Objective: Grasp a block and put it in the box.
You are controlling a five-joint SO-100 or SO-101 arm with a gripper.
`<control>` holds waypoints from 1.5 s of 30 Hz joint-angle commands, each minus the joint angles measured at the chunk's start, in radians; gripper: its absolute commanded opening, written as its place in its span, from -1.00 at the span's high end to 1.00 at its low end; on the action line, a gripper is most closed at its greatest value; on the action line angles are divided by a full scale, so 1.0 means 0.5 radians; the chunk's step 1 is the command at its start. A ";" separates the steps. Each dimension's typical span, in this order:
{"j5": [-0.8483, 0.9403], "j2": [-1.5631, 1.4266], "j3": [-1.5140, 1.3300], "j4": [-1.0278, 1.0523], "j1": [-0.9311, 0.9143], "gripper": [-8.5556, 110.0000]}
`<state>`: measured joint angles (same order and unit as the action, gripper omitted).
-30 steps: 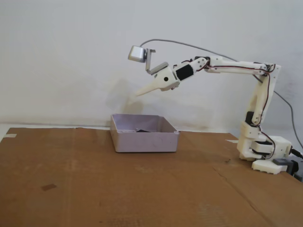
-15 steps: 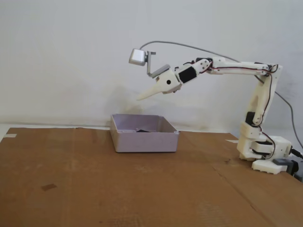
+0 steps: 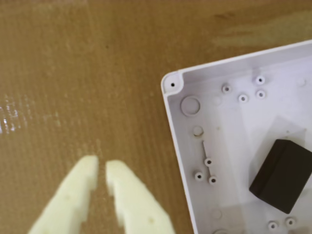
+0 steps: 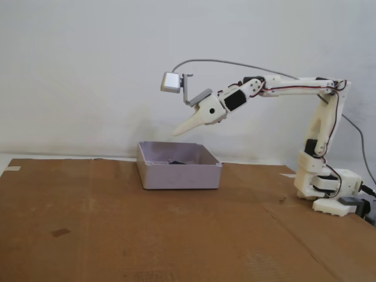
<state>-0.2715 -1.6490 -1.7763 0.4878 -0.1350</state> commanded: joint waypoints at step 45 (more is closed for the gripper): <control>0.025 -1.733 -1.316 -0.074 0.138 0.85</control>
<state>-0.2669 -2.4068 -2.4436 0.4878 -0.0736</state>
